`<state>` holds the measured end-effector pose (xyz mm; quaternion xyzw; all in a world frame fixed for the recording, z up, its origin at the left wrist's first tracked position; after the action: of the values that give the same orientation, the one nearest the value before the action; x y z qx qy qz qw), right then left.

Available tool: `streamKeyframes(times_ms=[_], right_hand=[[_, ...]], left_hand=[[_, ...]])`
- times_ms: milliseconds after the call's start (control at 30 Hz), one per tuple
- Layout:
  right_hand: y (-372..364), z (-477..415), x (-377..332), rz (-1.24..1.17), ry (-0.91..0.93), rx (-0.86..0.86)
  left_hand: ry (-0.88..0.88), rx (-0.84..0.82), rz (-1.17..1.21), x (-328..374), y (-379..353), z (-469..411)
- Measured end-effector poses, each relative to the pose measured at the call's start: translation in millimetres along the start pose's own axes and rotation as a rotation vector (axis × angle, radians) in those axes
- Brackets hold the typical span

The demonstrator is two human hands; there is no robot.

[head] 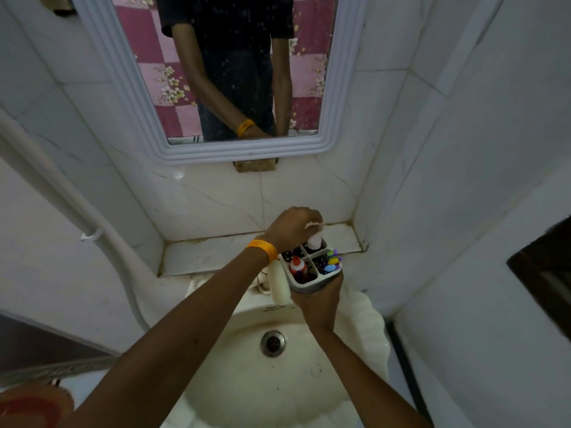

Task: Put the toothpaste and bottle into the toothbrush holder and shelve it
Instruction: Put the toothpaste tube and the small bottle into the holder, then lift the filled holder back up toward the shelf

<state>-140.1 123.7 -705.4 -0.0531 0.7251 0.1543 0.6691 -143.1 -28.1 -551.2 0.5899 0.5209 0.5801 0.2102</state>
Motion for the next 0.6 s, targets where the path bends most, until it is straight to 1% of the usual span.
streamKeyframes(times_ms=[67, 167, 300, 433, 533, 600], right_hand=[[1, -1, -4, -0.014, -0.008, 0.006], [4, -4, -12, -0.014, -0.029, 0.025], [8, -15, -35, -0.013, 0.031, 0.042], [14, -34, -81, -0.057, 0.125, 0.046], [23, -50, -133, -0.143, 0.182, 0.048], [32, -60, -173, -0.195, 0.237, 0.066]], left_hand=[[0.022, 0.119, 0.045, -5, 15, 4], [0.013, 0.207, 0.009, -17, 38, 14], [0.017, 0.369, -0.029, -24, 79, 23], [0.008, 0.472, -0.059, -15, 125, 21], [0.0, 0.529, -0.108, 4, 162, 16], [-0.046, 0.572, -0.152, 18, 192, 11]])
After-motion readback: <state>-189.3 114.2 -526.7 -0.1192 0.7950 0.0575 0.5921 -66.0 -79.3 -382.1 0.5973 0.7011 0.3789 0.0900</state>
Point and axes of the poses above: each hand's wrist, its own z-axis away from the middle knuckle, its own y-axis out of the back of the hand, x = y × z, the point moved 3 cm from there along -z, towards the middle knuckle, and after that the axes turned 8 degrees about x, right-handed, at the moved point
